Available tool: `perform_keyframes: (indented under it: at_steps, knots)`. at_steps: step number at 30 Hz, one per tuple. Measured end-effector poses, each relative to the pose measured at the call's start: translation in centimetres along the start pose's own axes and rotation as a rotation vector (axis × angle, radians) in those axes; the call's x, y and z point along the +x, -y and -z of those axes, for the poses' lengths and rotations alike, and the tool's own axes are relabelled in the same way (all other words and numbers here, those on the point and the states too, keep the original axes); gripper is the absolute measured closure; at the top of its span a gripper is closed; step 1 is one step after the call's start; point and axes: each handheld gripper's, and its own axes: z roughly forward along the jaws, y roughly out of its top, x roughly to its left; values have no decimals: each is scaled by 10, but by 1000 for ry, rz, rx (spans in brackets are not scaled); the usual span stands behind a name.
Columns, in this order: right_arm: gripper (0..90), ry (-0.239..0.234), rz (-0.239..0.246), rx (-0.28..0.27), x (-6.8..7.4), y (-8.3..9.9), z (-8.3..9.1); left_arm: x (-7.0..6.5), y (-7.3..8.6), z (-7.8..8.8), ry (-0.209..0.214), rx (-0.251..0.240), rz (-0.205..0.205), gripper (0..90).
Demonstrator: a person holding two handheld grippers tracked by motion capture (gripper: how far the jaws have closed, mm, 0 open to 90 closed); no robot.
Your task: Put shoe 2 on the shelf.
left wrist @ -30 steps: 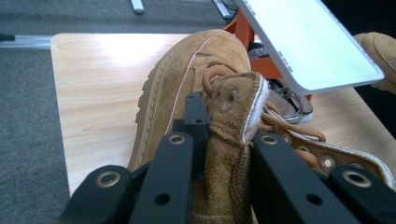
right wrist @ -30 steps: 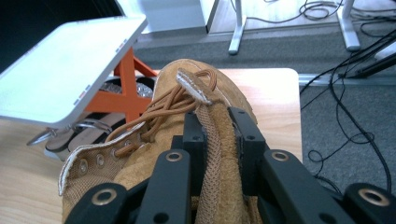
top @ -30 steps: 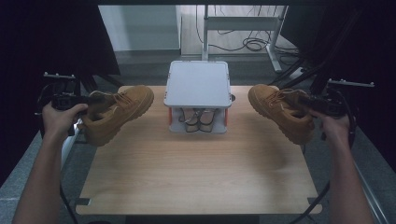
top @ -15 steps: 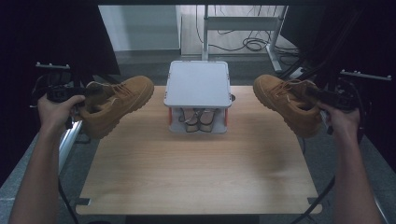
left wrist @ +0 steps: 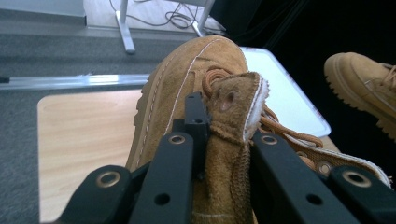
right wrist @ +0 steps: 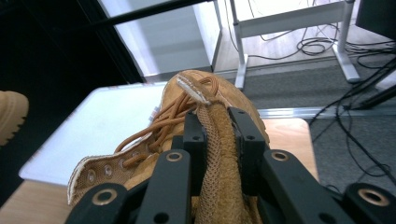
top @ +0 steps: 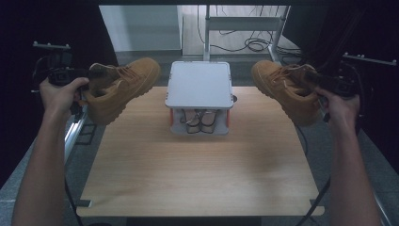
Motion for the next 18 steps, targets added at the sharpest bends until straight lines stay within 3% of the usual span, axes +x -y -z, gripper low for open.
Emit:
perform_keyframes:
  at_steps: [5,12,18]
  knots:
    - [785,-11,-24,-17,19,-10,-12,-13,-14,-15,15,-18,22,823]
    - [784,-3,-47,-25,50,-22,-33,-34,-31,-48,35,-18,54,823]
    - [783,-8,-75,-24,74,-29,-56,-44,-43,-75,39,-15,96,822]
